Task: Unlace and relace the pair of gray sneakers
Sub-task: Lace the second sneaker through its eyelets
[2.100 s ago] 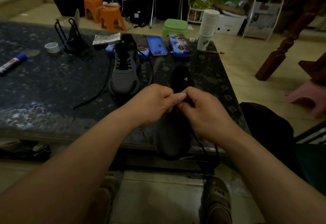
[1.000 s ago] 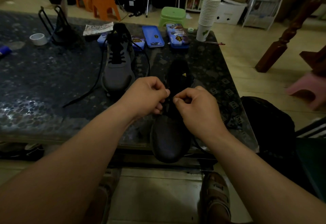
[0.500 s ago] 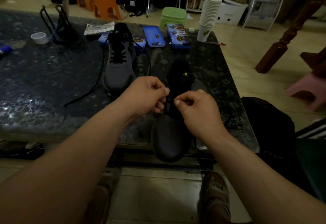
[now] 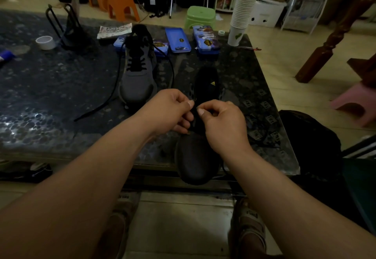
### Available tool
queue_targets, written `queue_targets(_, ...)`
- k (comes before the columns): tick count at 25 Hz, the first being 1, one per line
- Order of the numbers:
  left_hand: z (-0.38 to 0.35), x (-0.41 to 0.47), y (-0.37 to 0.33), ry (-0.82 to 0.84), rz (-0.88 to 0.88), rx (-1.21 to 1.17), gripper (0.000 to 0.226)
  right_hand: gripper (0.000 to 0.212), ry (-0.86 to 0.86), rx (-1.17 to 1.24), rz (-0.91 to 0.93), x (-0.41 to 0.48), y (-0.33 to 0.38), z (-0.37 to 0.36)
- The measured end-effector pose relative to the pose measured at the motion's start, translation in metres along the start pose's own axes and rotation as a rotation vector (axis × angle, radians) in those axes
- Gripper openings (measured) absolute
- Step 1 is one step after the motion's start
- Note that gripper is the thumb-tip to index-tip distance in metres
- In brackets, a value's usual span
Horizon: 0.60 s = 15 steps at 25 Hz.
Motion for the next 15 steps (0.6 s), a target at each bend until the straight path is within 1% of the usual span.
queue_targets(5, -0.002, -0.002, 0.0, 0.035, 0.0, -0.009, 0.014, 0.007, -0.008, -0.069, 0.038, 0.004, 0.003, 0.0)
queue_targets(7, 0.004, 0.001, 0.0, -0.055, -0.033, -0.04, 0.015, 0.007, 0.028, -0.082, 0.055, 0.004, 0.005, 0.004)
queue_targets(8, 0.009, 0.003, 0.0, -0.143, -0.033, -0.119, 0.015, 0.01, 0.065, -0.076, 0.059, 0.003, 0.007, 0.006)
queue_targets(9, 0.016, 0.005, 0.0, -0.238, -0.021, -0.267, 0.014, 0.015, 0.109, -0.07, 0.062, 0.002, 0.008, 0.01)
queue_targets(10, 0.021, 0.007, 0.0, -0.312, -0.002, -0.48, 0.012, 0.02, 0.148, -0.067, 0.063, 0.002, 0.011, 0.014)
queue_targets(11, 0.024, 0.009, 0.0, -0.353, 0.022, -0.692, 0.012, 0.023, 0.173, -0.06, 0.056, 0.004, 0.012, 0.019)
queue_targets(12, 0.026, 0.009, -0.001, -0.373, 0.048, -0.803, 0.014, 0.025, 0.192, -0.038, 0.037, 0.007, 0.013, 0.026)
queue_targets(13, 0.029, 0.009, -0.002, -0.369, 0.051, -0.728, 0.017, 0.026, 0.215, 0.011, 0.005, 0.011, 0.014, 0.032)
queue_targets(14, 0.033, 0.008, -0.004, -0.318, 0.001, -0.461, 0.021, 0.027, 0.242, 0.09, -0.033, 0.015, 0.015, 0.037)
queue_targets(15, 0.033, 0.006, -0.008, -0.222, -0.078, -0.078, 0.024, 0.029, 0.264, 0.191, -0.07, 0.019, 0.016, 0.042)
Point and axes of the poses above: each hand's wrist, its own x-axis towards the middle knuckle, its own z-axis out of the back of the hand, y = z × x, the point moved 5 cm from there along x, towards the middle knuckle, and after that the axes turned 13 degrees about -z, right-handed, at the moved point
